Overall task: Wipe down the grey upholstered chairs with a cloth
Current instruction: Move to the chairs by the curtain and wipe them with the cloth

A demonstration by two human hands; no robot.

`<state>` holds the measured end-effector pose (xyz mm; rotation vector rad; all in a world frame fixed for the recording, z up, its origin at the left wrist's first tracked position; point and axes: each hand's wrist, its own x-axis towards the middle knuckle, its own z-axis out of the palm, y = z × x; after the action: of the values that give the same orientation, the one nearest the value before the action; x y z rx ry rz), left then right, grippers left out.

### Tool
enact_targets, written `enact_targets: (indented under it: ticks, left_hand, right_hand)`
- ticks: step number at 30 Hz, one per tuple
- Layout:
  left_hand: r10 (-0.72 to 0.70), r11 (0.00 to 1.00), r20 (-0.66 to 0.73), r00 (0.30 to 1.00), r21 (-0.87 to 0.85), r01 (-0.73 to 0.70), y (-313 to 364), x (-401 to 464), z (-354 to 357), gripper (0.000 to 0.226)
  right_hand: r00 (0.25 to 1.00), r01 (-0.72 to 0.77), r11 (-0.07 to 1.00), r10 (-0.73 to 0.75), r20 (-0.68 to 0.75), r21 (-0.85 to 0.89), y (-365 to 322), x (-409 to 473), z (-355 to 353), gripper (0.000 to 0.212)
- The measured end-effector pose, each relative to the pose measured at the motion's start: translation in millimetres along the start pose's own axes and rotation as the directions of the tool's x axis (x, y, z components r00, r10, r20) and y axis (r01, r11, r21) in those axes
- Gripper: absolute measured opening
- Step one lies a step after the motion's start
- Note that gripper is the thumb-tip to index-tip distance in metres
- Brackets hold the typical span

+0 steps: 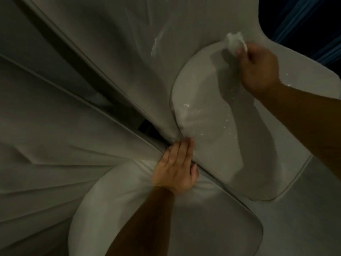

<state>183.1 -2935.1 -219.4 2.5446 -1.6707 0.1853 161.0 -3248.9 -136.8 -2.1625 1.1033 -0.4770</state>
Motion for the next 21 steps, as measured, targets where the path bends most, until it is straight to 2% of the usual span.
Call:
enact_targets:
  ticks: [2, 4, 6, 8, 9, 11, 12, 13, 15, 17, 19, 20, 21]
  left_hand:
    - [-0.035, 0.999, 0.009, 0.999, 0.007, 0.035, 2.5, -4.0, -4.5, 0.072]
    - [-0.098, 0.995, 0.040, 0.994, -0.004, 0.098, 7.5, -7.0, -11.4, 0.073]
    - [-0.210, 0.977, 0.073, 0.975, -0.026, 0.213, 13.5, -15.3, -18.6, 0.072]
    - [-0.374, 0.926, 0.098, 0.922, -0.024, 0.378, 21.9, -37.1, -21.4, 0.070]
    - [-0.480, 0.873, 0.113, 0.870, -0.028, 0.486, 26.1, -51.3, -22.3, 0.069]
    - [-0.708, 0.688, 0.191, 0.680, -0.036, 0.725, 30.9, -70.8, -26.3, 0.070]
    - [-0.773, 0.595, 0.245, 0.584, -0.035, 0.803, 31.2, -71.8, -28.8, 0.072]
    - [-0.800, 0.542, 0.286, 0.527, -0.032, 0.840, 31.6, -68.8, -30.2, 0.074]
    - [-0.793, 0.532, 0.332, 0.512, -0.034, 0.846, 35.0, -55.2, -29.0, 0.079]
    - [-0.768, 0.556, 0.346, 0.540, -0.060, 0.829, 40.0, -45.7, -30.0, 0.089]
    - [-0.662, 0.656, 0.451, 0.599, -0.039, 0.754, 39.8, -43.8, -35.4, 0.104]
    - [-0.630, 0.690, 0.486, 0.605, -0.006, 0.724, 37.0, -42.6, -35.9, 0.111]
    - [-0.648, 0.672, 0.514, 0.563, 0.037, 0.740, 33.2, -39.7, -35.9, 0.116]
  right_hand:
    - [0.983, 0.075, 0.973, -0.034, 0.183, -0.218, 16.2, -14.7, 5.8, 0.042]
    - [0.928, 0.238, 0.875, -0.077, 0.364, -0.421, 36.6, -36.8, 13.2, 0.041]
    - [0.910, 0.328, 0.816, -0.136, 0.392, -0.476, 48.6, -48.1, 18.8, 0.043]
    - [0.928, 0.288, 0.823, -0.114, 0.355, -0.489, 50.3, -44.3, 25.9, 0.042]
    - [0.934, 0.260, 0.830, -0.085, 0.348, -0.494, 48.8, -41.8, 29.6, 0.041]
    - [0.937, 0.230, 0.831, -0.048, 0.347, -0.506, 44.6, -38.3, 33.2, 0.040]
    - [0.934, 0.229, 0.829, -0.039, 0.355, -0.511, 43.4, -37.9, 32.5, 0.040]
    - [0.929, 0.234, 0.824, -0.034, 0.368, -0.516, 43.4, -37.8, 30.4, 0.041]
    - [0.922, 0.255, 0.812, -0.040, 0.386, -0.526, 45.7, -34.0, 26.3, 0.042]
    - [0.927, 0.242, 0.821, -0.038, 0.374, -0.517, 46.3, -30.9, 29.3, 0.042]
    - [0.944, 0.197, 0.835, -0.020, 0.329, -0.514, 45.3, -37.3, 36.0, 0.041]
    - [0.949, 0.173, 0.833, 0.001, 0.314, -0.526, 44.3, -40.4, 38.6, 0.041]
    - [0.948, 0.159, 0.826, 0.026, 0.318, -0.541, 42.2, -42.6, 39.7, 0.042]
